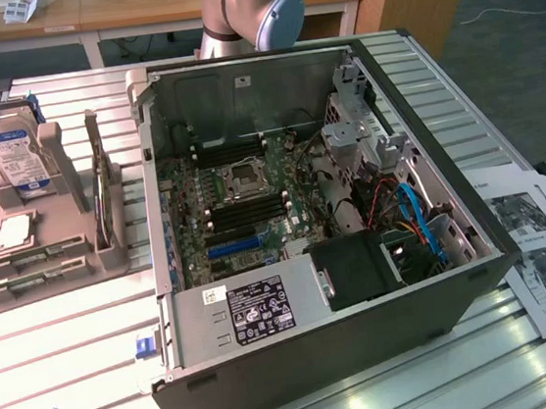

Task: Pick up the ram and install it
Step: 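Pick up the ram and move it above insertion slot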

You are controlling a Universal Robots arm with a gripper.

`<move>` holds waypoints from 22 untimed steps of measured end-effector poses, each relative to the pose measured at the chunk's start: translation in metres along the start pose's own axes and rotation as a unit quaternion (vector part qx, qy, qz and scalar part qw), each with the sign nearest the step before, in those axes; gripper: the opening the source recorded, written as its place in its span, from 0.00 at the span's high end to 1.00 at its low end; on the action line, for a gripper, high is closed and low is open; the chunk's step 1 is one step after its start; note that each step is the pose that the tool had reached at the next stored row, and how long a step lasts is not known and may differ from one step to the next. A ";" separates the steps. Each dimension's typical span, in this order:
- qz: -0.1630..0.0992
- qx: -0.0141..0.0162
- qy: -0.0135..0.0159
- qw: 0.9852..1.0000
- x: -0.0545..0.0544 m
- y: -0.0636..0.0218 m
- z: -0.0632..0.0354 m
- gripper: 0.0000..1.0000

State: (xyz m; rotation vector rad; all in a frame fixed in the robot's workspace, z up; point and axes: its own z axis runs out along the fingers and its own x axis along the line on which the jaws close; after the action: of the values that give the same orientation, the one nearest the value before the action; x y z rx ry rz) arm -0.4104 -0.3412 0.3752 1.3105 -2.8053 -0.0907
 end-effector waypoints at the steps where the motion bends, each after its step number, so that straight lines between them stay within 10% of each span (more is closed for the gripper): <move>1: -0.007 0.000 0.000 1.000 0.000 0.0000 0.0000 0.90; 11: -0.077 0.000 0.004 0.997 0.000 0.0000 0.0000 0.90; 22: -0.159 0.001 0.010 0.987 0.000 0.0000 0.0000 0.90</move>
State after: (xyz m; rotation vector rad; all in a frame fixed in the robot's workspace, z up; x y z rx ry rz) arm -0.4104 -0.3412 0.3753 1.7373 -2.5551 -0.0856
